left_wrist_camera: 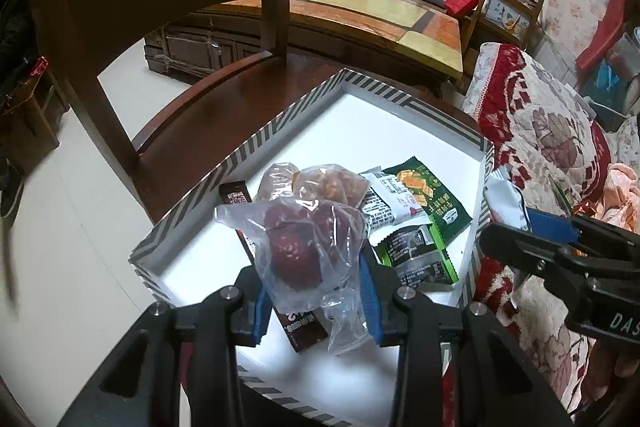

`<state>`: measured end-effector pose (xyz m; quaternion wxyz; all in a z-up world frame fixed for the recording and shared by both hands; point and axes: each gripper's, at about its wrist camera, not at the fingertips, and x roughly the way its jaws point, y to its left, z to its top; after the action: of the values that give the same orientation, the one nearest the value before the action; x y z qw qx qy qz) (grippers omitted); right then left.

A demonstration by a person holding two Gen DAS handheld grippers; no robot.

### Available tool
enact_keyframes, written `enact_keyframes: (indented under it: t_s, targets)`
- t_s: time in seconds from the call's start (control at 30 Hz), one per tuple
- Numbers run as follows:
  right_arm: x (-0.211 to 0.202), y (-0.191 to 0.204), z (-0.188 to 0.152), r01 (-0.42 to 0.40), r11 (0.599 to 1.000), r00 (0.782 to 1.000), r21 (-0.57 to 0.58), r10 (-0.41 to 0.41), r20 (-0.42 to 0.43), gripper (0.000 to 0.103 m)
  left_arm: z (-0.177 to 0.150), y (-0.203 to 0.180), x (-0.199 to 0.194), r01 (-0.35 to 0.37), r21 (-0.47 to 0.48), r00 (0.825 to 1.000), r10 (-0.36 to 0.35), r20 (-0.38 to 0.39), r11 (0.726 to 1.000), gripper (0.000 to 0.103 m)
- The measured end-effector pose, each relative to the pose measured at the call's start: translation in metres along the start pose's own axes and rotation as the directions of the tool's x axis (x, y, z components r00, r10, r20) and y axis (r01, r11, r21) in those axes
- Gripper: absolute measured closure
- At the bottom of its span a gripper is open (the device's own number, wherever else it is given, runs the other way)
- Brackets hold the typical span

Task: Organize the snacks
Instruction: 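Carry the white packet and clear fruit bag over the white tray, then open both grippers to drop the white packet and fruit bag into the tray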

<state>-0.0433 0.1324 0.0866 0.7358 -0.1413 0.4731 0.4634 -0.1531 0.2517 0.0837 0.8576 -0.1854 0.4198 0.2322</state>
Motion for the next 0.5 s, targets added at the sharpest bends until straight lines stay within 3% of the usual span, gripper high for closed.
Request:
enact_keyframes:
  t_s: [0.5]
  targets:
    - [0.048,-0.015,0.028,0.038,0.999,0.997,0.000,-0.038,-0.072,0.051,0.013,0.003,0.022,-0.002,-0.017,0.999,0.002,-0.033,1.000,0.063]
